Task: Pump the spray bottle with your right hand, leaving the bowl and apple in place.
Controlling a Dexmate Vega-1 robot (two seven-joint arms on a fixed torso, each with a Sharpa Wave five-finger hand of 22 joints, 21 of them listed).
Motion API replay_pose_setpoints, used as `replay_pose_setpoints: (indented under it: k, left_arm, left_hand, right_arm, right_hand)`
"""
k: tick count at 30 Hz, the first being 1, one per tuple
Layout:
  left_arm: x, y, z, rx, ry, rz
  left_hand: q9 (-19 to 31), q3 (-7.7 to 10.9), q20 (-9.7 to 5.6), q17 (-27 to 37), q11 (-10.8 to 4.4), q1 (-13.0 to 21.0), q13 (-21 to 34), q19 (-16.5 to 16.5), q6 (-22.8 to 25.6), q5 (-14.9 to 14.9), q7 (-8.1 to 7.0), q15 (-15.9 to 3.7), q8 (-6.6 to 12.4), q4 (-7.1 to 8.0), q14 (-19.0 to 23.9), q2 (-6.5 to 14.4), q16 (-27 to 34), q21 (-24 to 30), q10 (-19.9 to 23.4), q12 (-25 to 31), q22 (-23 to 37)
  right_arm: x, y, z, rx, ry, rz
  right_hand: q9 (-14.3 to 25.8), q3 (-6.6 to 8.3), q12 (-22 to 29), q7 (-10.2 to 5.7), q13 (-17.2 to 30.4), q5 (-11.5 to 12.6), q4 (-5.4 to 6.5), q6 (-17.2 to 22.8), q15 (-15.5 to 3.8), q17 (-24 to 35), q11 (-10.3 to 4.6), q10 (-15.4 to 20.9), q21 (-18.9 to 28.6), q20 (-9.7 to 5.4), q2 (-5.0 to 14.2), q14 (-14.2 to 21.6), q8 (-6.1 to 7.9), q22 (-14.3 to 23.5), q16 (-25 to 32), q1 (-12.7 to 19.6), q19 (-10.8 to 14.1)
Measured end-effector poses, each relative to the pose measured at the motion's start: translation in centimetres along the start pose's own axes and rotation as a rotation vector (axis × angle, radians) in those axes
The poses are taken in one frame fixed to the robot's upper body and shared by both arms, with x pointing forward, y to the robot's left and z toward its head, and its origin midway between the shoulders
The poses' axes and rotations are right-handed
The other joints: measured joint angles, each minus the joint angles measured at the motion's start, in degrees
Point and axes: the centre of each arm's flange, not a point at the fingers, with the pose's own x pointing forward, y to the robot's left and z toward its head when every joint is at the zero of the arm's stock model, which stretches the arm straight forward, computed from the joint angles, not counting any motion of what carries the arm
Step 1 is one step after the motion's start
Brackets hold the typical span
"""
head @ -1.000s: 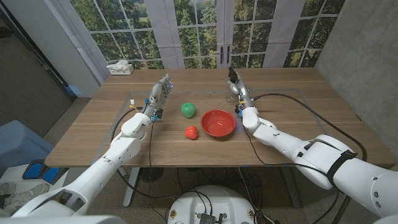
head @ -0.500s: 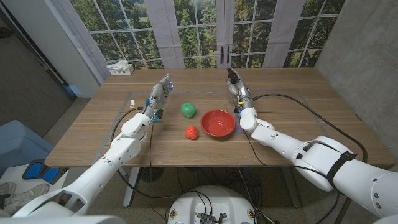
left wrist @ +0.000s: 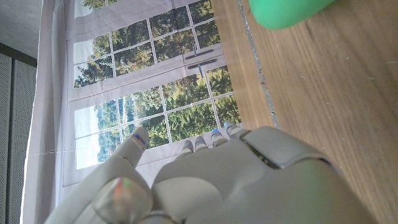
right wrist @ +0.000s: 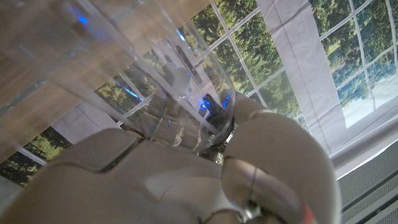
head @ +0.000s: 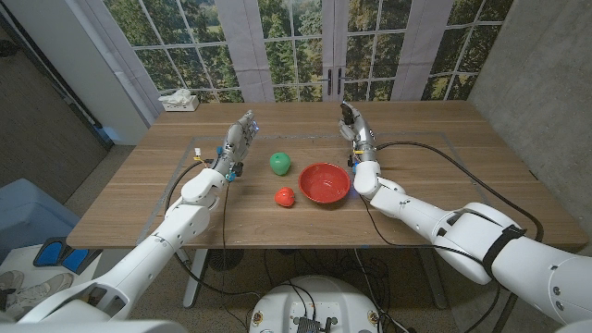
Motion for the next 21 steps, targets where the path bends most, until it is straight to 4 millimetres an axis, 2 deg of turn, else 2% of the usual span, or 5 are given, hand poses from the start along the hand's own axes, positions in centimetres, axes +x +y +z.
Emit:
replay_pose_setpoints:
  k: [3, 7, 15, 20, 21]
  left_arm:
    - [0.07, -0.04, 0.04, 0.000, 0.000, -0.002]
    - [0.23, -0.10, 0.08, 0.000, 0.000, -0.004]
    - [0.57, -0.14, 0.04, 0.001, 0.002, -0.007]
    - [0.73, -0.16, 0.03, 0.000, 0.003, -0.006]
    - [0.75, -0.17, 0.01, 0.000, 0.003, -0.006]
  left_hand:
    - [0.0, 0.00, 0.00, 0.0, 0.00, 0.0, 0.0, 0.0, 0.0, 0.0, 0.00, 0.00, 0.00, 0.00, 0.0, 0.0, 0.0, 0.0, 0.0, 0.0, 0.0]
    - [0.0, 0.00, 0.00, 0.0, 0.00, 0.0, 0.0, 0.0, 0.0, 0.0, 0.00, 0.00, 0.00, 0.00, 0.0, 0.0, 0.0, 0.0, 0.0, 0.0, 0.0]
    - [0.0, 0.00, 0.00, 0.0, 0.00, 0.0, 0.0, 0.0, 0.0, 0.0, 0.00, 0.00, 0.00, 0.00, 0.0, 0.0, 0.0, 0.0, 0.0, 0.0, 0.0]
    - [0.0, 0.00, 0.00, 0.0, 0.00, 0.0, 0.0, 0.0, 0.0, 0.0, 0.00, 0.00, 0.00, 0.00, 0.0, 0.0, 0.0, 0.0, 0.0, 0.0, 0.0]
    - [0.0, 0.00, 0.00, 0.0, 0.00, 0.0, 0.0, 0.0, 0.0, 0.0, 0.00, 0.00, 0.00, 0.00, 0.0, 0.0, 0.0, 0.0, 0.0, 0.0, 0.0]
  right_arm:
    - [0.01, -0.22, 0.15, 0.025, -0.005, -0.026]
    - [0.01, -0.30, 0.15, 0.041, -0.004, -0.044]
    - [0.09, -0.60, 0.17, 0.053, 0.002, -0.090]
    - [0.16, -0.64, 0.15, 0.054, 0.010, -0.100]
    - [0.27, -0.64, 0.23, 0.054, 0.013, -0.103]
  right_hand:
    - [1.5, 0.69, 1.8, 3.09, 2.8, 0.0, -0.70, 3.8, 0.00, 0.0, 0.12, 1.8, 1.4, 0.00, -0.13, 0.0, 0.98, -1.8, 0.7, 0.1, 0.0]
    - [4.0, 1.40, 4.4, 2.56, 6.0, -0.2, -1.41, 13.3, -0.21, 0.0, 0.04, 3.9, 2.6, 0.00, -1.07, 0.2, 3.62, -3.4, 0.7, 1.1, 0.0]
    - [9.6, 3.41, 8.1, 5.23, 11.3, -0.4, -4.64, 16.7, -0.30, 0.0, -0.10, 5.4, 5.6, -0.11, -3.15, 1.5, 8.20, -4.8, 0.7, 3.2, -1.5]
    - [13.4, 3.74, 9.1, 3.38, 13.5, 0.0, -5.72, 14.9, -0.01, 0.0, -0.09, 6.0, 6.4, -0.10, -2.68, 1.8, 10.02, -5.8, 0.7, 6.2, -1.9]
    - [14.5, 3.80, 9.1, 1.76, 14.0, 0.2, -6.30, 15.4, -0.13, 0.0, -0.08, 6.0, 6.6, -0.10, -3.09, 2.0, 10.53, -6.0, 0.7, 6.6, -1.9]
